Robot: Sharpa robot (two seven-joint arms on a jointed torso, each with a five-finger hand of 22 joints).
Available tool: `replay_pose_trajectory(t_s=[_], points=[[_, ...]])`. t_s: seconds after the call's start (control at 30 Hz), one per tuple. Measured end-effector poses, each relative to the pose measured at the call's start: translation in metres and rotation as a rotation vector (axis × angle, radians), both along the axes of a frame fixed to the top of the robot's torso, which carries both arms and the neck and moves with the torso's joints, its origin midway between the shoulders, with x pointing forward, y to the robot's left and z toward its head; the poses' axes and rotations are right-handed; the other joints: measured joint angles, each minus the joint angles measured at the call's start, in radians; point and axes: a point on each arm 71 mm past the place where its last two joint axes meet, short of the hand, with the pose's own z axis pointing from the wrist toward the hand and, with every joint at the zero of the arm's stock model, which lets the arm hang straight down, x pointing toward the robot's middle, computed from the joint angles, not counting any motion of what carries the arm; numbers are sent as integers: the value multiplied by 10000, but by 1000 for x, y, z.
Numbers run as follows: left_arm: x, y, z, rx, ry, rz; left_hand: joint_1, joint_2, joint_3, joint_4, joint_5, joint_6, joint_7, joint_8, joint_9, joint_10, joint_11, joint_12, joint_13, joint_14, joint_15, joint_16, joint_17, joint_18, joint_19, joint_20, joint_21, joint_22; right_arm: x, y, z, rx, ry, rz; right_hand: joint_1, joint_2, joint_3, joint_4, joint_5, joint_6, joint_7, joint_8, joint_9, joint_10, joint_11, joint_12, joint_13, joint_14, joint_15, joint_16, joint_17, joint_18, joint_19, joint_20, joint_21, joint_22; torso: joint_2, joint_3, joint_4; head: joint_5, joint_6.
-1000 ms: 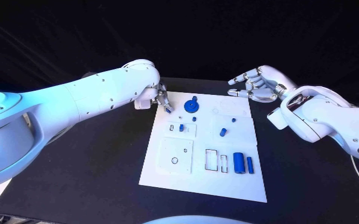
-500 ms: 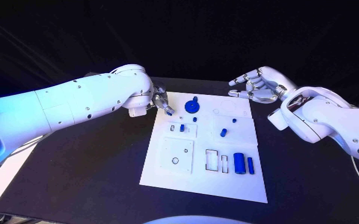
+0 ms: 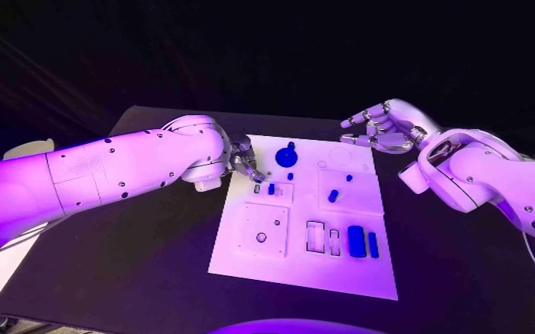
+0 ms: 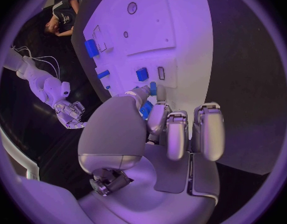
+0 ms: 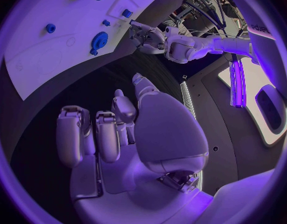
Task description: Assemble the parts on the task board
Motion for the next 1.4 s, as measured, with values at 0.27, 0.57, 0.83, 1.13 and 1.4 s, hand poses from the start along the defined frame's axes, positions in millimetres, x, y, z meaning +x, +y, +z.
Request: replay_pose_trajectory(t_s=[0.27, 0.57, 0.83, 1.13, 1.4], points=[[-2, -4, -6, 168, -151, -189, -106, -105, 180, -180, -30, 3, 2, 0, 0, 0, 0, 0, 4, 0, 0, 0, 8, 1, 0, 0, 0, 0, 0, 0, -1, -6, 36, 14, 0, 0, 0, 0, 0, 0, 0, 0, 0, 0, 0, 0, 0, 0, 0, 0, -1, 0, 0, 0, 0, 0, 12, 6, -5, -12, -63], [-1, -2, -10, 526, -85, -270, -169, -168, 277, -219, -69, 18, 16, 0, -1, -1, 1, 0, -33, 0, 0, 0, 7, 0, 0, 0, 0, -1, 0, 0, -2, -9, 52, 25, 0, 0, 0, 0, 0, 0, 0, 0, 0, 0, 0, 0, 0, 0, 0, 0, -2, 0, 0, 0, 0, 0, 12, 11, -4, -12, -118], [-2, -2, -12, 791, 132, -455, -185, -185, 325, -268, -77, 20, 16, -2, 11, -1, 1, 0, -81, 0, 0, 0, 6, 1, 0, 0, 39, -1, 0, 0, -2, -10, 63, 33, 0, 0, 0, 0, 0, 0, 0, 0, 0, 0, 0, 0, 0, 0, 0, 0, -3, -1, 0, 0, 0, 0, 4, 15, -5, -12, -139], [-3, -2, -13, 976, 344, -640, -185, -185, 326, -269, -80, 20, 16, 36, 9, 38, -37, 0, 2, 0, 0, 0, 5, 1, 0, 0, 39, -2, -1, 0, -2, -11, 69, 41, 0, 0, 0, 0, 0, 0, 0, 0, 0, 0, 0, 0, 0, 0, 0, 0, -4, 0, 0, 0, 0, 0, 4, 15, 0, -7, -167], [-3, -2, -13, 1052, 414, -704, -196, -195, 326, -269, -98, 21, 17, 36, 5, 57, -18, 0, 10, 0, 0, 0, 4, 1, 0, 0, 39, -2, -1, 0, -2, -11, 75, 46, 0, 0, 0, 0, 0, 0, 0, 0, 0, 0, 0, 0, 1, 0, 0, 0, -5, 0, 0, 0, 0, 0, 3, 15, 0, 6, -179]])
